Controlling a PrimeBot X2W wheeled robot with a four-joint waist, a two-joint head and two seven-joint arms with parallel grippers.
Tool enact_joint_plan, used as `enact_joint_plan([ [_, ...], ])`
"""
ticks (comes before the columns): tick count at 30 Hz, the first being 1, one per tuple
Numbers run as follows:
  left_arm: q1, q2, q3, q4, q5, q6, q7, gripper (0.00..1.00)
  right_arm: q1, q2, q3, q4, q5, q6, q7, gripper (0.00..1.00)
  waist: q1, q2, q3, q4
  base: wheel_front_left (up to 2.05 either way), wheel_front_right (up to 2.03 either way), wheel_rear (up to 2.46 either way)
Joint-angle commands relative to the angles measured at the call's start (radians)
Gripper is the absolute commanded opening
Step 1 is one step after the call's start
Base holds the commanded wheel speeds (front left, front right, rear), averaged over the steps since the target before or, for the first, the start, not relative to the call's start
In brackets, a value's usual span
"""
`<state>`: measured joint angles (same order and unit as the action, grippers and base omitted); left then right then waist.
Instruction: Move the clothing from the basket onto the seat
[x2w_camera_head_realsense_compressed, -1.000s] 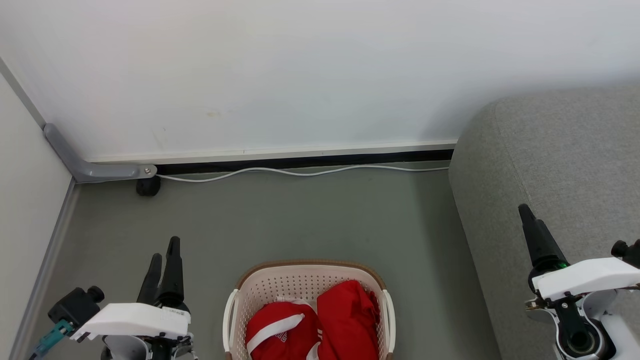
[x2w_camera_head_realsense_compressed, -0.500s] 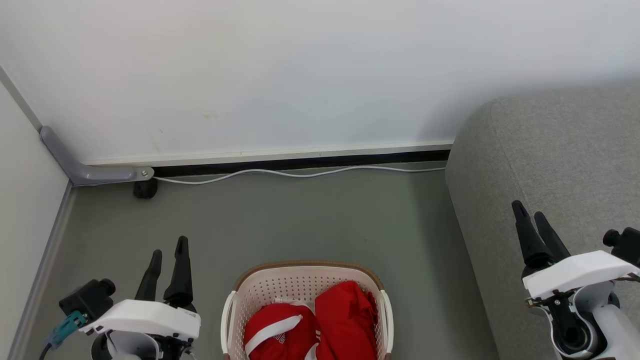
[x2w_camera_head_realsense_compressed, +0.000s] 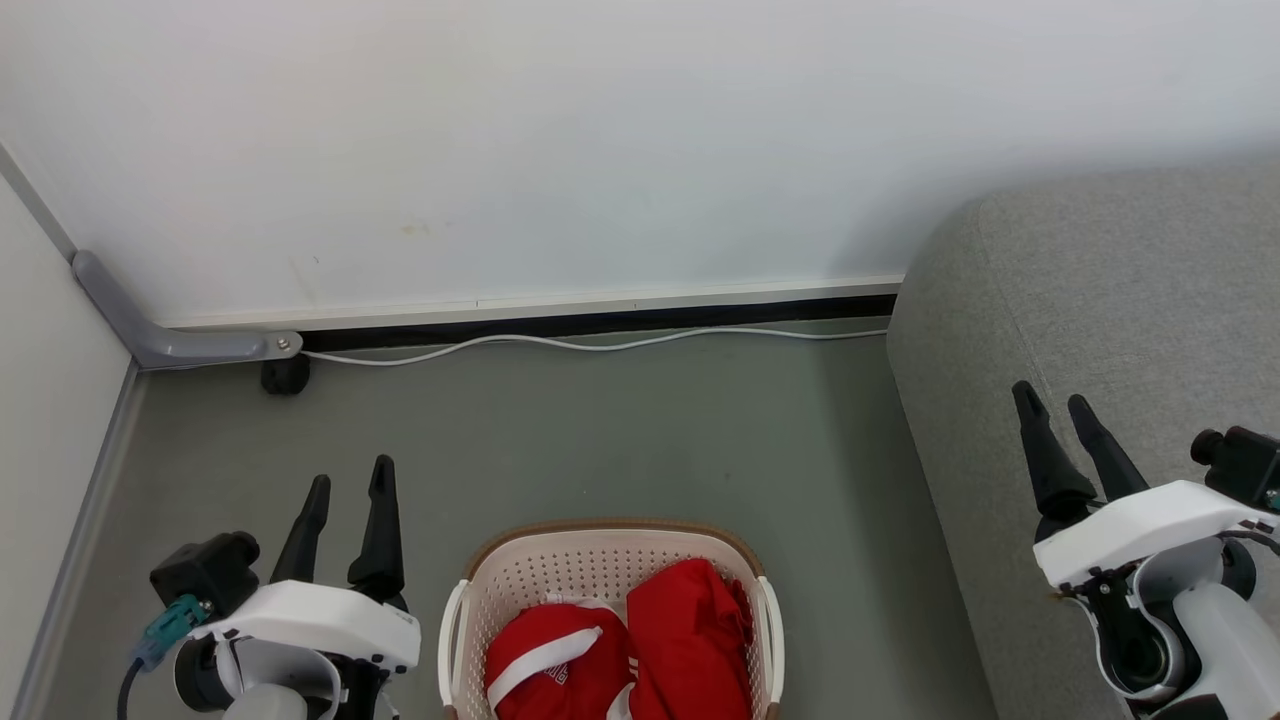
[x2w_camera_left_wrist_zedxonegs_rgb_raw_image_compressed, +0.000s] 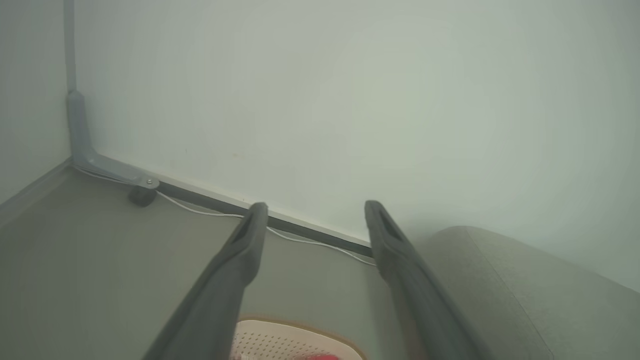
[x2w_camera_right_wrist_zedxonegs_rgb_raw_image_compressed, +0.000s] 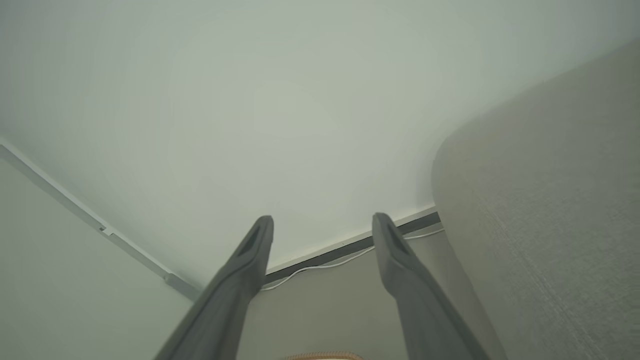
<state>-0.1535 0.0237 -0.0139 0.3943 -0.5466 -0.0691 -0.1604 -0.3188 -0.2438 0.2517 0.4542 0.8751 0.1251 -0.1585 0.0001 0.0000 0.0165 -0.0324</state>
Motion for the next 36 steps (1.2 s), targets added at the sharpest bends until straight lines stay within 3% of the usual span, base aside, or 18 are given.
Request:
enact_joint_plan([
  [1, -0.060, 0.019, 0.017, -0.020, 0.037, 0.007, -0.017, 1.00, -0.046, -0.026, 0.021, -0.016, -0.027, 0.005, -0.019, 1.00, -0.0001, 0.0000, 0.000, 0.000, 0.00, 0.00, 0.00],
  [29, -0.117, 0.026, -0.010, 0.014, 0.395, 0.077, -0.099, 1.00, -0.126, -0.075, 0.070, 0.024, -0.300, 0.006, -0.101, 1.00, -0.0001, 0.0000, 0.014, -0.009, 0.00, 0.00, 0.00],
  [36, -0.115, 0.027, -0.010, 0.013, 0.397, 0.081, -0.101, 1.00, -0.128, -0.076, 0.065, 0.027, -0.307, 0.006, -0.103, 1.00, -0.0001, 0.0000, 0.017, -0.013, 0.00, 0.00, 0.00],
])
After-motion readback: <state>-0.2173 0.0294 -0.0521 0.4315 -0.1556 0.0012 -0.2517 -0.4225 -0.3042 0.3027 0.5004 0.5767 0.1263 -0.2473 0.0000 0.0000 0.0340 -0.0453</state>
